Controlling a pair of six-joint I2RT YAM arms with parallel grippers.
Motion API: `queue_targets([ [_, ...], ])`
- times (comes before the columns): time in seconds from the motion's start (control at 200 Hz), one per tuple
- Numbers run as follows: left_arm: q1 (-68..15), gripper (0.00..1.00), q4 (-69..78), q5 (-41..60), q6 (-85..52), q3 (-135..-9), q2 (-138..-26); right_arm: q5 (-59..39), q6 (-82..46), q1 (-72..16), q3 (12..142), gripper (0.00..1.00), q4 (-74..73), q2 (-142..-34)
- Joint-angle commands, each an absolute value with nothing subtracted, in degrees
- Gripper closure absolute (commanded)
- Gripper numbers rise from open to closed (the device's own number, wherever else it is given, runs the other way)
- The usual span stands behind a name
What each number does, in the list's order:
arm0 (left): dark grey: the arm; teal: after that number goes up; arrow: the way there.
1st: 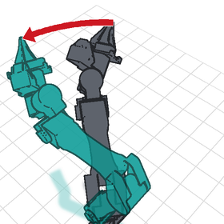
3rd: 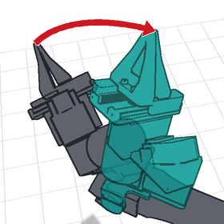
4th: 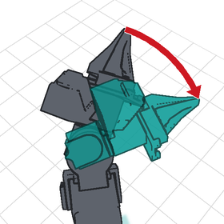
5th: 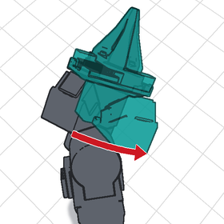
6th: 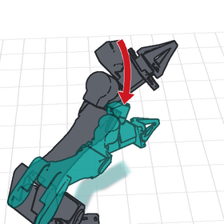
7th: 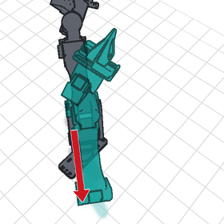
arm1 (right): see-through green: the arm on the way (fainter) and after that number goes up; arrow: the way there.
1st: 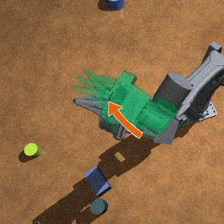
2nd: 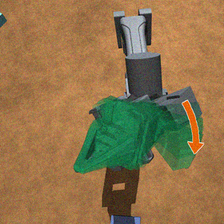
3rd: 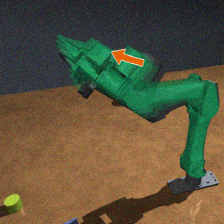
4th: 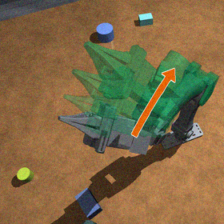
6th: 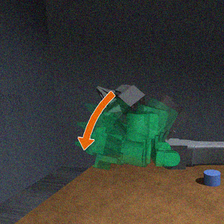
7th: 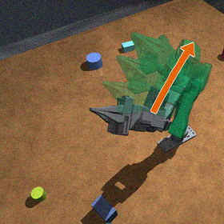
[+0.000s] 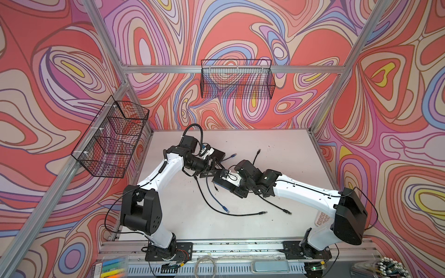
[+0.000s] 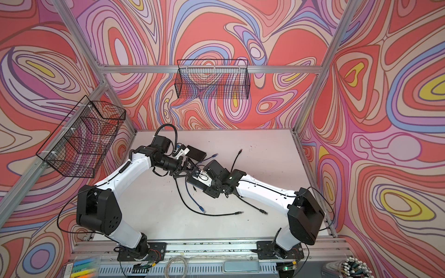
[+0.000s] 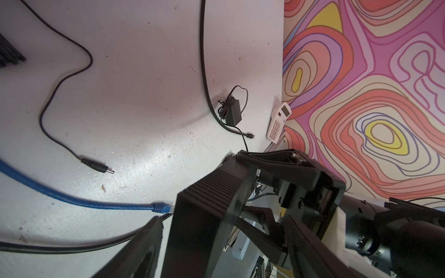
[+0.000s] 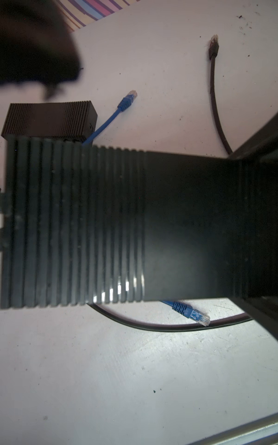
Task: Insert the plug into the switch port
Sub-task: 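Close the left gripper on the brick's end held by the right gripper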
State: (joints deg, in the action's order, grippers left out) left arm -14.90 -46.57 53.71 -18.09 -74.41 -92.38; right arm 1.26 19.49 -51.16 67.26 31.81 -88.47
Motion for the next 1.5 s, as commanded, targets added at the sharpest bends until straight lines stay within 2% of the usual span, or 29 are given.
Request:
queue_targets([
  [0.0,-16.3,0.20,-50.0,56.0,-15.4,-75.2,-94.1,2.1,19.8,-51.7,66.6,0.48,28.3,-85.7],
  [0.225,-19.2,0.24,-49.8,56.9,-15.4,-75.0,-95.6,3.1,20.9,-51.9,67.6,0.48,27.6,-86.2],
  [0.676,-19.3,0.33,-55.1,59.9,-10.6,-77.2,-97.3,3.6,23.4,-52.9,70.3,0.47,28.7,-87.9],
  [1.082,-19.3,0.32,-55.2,59.8,-10.6,-77.3,-97.2,2.9,24.7,-54.1,72.7,0.47,29.2,-90.3],
  [1.382,-18.3,0.29,-55.7,58.1,-10.7,-78.1,-95.9,4.7,23.4,-54.4,69.2,0.47,27.4,-88.5],
  [1.492,-17.2,0.28,-54.7,60.4,-11.2,-77.6,-95.6,4.6,22.9,-54.4,68.3,0.47,26.9,-87.5],
])
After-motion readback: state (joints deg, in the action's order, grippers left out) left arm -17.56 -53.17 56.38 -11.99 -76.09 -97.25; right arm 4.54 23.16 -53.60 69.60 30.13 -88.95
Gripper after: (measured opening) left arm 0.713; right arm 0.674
